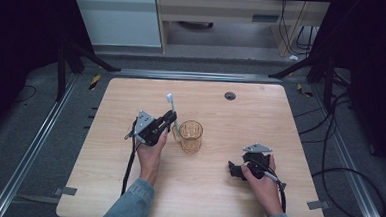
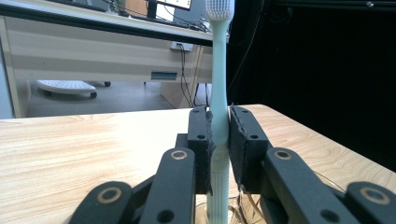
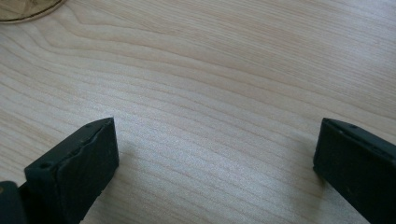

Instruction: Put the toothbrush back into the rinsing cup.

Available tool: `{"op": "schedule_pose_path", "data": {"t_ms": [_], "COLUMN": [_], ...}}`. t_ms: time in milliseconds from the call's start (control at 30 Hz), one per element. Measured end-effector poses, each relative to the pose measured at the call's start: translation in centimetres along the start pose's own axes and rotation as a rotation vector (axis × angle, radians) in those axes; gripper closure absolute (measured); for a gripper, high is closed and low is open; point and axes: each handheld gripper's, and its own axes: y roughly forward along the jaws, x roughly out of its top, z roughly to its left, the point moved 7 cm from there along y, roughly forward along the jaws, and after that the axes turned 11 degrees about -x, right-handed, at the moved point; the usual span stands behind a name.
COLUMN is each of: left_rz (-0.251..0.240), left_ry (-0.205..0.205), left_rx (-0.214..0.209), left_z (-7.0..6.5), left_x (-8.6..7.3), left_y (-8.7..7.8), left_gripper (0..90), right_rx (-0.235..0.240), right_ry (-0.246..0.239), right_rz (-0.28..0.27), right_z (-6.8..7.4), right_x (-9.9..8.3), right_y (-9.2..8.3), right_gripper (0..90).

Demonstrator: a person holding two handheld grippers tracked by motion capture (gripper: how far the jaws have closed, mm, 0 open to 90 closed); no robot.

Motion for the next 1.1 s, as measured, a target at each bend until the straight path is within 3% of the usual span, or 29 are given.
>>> {"op": "schedule_pose_path", "data": {"t_ms": [1100], "left_rz": [0.022], "left_ry": [0.013], "left_rx": [-0.007], "left_z": [0.0], "left_x": [-1.4], "left_y": [0.2], "left_gripper": [78.4], "right_rx": [0.0], "right_ry": [-0.005], "right_rz": [-0.002], "right_z": [0.0], "right_x": [0.0], "right_y": [0.0], "right_gripper": [0.4]}}
